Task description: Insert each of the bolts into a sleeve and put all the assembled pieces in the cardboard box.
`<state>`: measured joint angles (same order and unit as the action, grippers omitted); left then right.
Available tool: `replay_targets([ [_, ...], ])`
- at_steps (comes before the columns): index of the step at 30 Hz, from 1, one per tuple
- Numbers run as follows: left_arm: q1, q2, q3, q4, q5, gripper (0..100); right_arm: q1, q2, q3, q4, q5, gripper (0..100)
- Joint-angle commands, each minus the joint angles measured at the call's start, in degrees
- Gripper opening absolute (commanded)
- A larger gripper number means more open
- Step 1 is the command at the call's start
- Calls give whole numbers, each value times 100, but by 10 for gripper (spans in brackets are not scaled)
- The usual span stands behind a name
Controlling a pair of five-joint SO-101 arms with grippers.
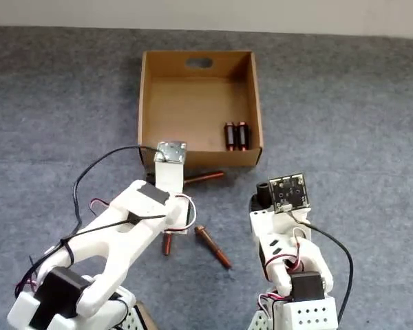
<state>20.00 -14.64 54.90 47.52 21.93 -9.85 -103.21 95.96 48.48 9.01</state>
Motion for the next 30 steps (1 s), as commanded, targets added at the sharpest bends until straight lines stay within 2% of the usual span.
replay_targets([
  [1, -4, -13, -532, 659, -510, 35, 57, -110, 145, 31, -9, 6],
  [4, 13, -4, -637, 967, -536, 89, 57, -110, 145, 31, -9, 6],
  [8, -4, 4, -629, 1002, 9, 194, 57, -110, 145, 31, -9, 6],
  [10, 4, 4, -629, 976, 211, 210, 57, -110, 145, 31, -9, 6],
  [21, 4, 4, -268, 914, 255, 76, 57, -110, 145, 31, -9, 6],
  [30, 31, 154, -207, 484, 264, 67, 57, -110, 145, 31, -9, 6],
])
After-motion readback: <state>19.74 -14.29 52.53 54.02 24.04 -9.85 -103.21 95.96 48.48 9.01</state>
